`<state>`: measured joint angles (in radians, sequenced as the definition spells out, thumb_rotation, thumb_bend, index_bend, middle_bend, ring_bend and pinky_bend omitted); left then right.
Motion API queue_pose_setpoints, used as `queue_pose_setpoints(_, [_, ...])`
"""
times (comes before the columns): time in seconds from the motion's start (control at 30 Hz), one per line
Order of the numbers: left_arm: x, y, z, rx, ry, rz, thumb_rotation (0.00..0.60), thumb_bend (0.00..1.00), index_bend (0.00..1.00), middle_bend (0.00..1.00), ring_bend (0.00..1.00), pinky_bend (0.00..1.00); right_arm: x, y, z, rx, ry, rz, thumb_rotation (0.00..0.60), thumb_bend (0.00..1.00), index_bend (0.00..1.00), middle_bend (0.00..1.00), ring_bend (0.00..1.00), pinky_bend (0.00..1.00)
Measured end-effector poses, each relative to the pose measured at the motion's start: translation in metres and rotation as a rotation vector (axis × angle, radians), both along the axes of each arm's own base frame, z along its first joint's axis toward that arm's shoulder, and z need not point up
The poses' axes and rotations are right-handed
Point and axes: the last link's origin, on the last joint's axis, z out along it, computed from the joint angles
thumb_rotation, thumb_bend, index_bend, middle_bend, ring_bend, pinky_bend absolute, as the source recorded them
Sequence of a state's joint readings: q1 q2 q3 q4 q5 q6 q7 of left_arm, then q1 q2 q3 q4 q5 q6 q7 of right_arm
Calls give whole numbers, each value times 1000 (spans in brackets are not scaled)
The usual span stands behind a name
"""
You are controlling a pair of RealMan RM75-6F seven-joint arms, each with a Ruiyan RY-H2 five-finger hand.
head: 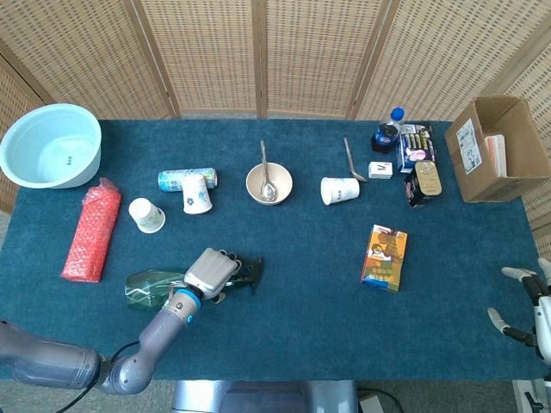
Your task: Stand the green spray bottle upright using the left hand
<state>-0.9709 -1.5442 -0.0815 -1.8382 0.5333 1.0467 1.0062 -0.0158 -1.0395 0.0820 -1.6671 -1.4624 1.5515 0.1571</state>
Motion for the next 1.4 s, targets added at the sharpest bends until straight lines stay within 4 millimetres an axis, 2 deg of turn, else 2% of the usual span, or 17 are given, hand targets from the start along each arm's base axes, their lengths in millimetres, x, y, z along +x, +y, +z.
queue_pose_setpoints(0.2, [-3,3,4,-7,25,8,600,335,331,267,264,429,1,2,1,-1,-9,2,600,281,262,306,10,104])
queue_pose_setpoints(0.37, [-2,4,5,10,6,-3,600,348,448,421,445,523,3,2,1,-5,-13,8,600,283,263,306,10,104])
queue_pose_setpoints(0.43, [0,4,5,22,-9,-13,600,368,511,477,513,627,3,2,2,-7,-17,10,600,282,262,306,10,104])
queue_pose_setpoints(0.57, [2,5,5,42,-55,-23,600,376,548,503,536,638,4,2,2,-11,-21,13,600,282,257,306,9,104])
queue_pose_setpoints(0.67, [5,6,8,56,-97,-25,600,375,551,503,536,585,4,1,3,-13,-22,15,600,281,251,306,9,104])
queue_pose_setpoints(0.83, [9,9,19,87,-192,-10,600,376,558,491,536,564,6,-1,2,-10,-25,20,600,282,246,306,8,104])
queue_pose_setpoints(1.07, [14,15,44,143,-426,23,600,376,557,474,524,567,8,-3,0,-7,-24,23,600,282,241,306,8,104])
queue_pose_setpoints(1.4, [2,20,98,209,-959,64,600,376,544,465,503,488,13,-9,-6,9,-27,32,600,282,238,306,8,104])
